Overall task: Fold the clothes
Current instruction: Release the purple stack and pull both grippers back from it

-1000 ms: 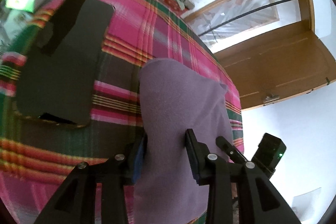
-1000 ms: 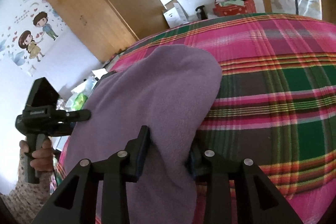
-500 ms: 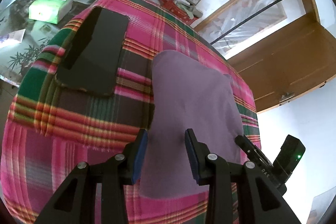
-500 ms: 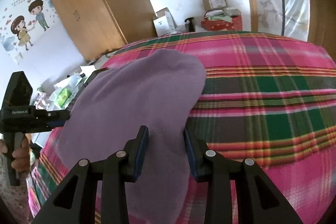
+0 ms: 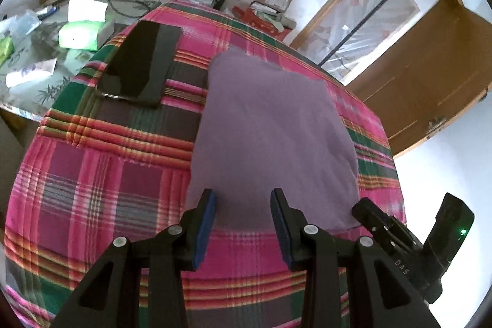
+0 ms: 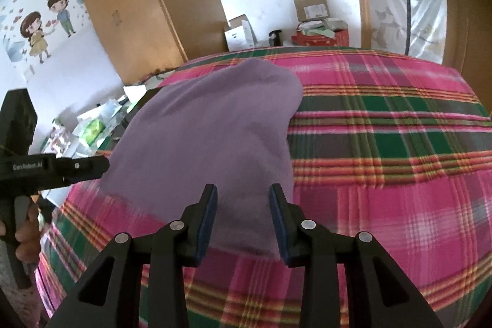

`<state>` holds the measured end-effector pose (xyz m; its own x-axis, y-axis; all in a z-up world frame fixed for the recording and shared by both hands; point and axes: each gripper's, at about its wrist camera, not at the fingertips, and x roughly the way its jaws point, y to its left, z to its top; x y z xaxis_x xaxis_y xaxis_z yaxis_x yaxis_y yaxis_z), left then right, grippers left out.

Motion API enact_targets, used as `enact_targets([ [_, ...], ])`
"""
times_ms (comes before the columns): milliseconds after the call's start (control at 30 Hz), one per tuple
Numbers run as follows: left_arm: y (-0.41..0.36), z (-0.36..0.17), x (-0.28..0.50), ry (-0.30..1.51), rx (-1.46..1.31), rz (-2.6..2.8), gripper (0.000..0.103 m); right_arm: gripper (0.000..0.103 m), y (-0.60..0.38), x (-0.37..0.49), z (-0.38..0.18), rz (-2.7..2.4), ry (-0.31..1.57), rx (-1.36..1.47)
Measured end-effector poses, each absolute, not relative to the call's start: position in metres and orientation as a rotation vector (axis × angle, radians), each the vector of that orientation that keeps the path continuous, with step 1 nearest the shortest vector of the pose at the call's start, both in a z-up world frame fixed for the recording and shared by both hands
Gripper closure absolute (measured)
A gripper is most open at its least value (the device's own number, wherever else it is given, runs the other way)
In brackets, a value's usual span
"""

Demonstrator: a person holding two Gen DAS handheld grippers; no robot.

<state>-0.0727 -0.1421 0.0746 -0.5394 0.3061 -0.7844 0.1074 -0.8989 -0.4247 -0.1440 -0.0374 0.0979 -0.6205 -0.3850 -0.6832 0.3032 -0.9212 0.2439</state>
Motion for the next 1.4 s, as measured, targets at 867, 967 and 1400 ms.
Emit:
enact_targets([
  [867,-0.083,0.050,-0.036,-0.355,-1.486,2.798,0.066,0.058,-0.066,-0.097,0.078,-2.622,0.082,1.143],
  [967,-0.081,0.048,-0.036,-0.325,-1.490,2.809,0.066,0.058,-0.067,-0.098,0.077,-2.635,0.085,1.158],
  [1400,-0.074,0.048,-0.034,-0.239,-1.476,2.868,0.066,0.046,-0.070,-0.106,0.067,-2.687,0.106,1.270],
])
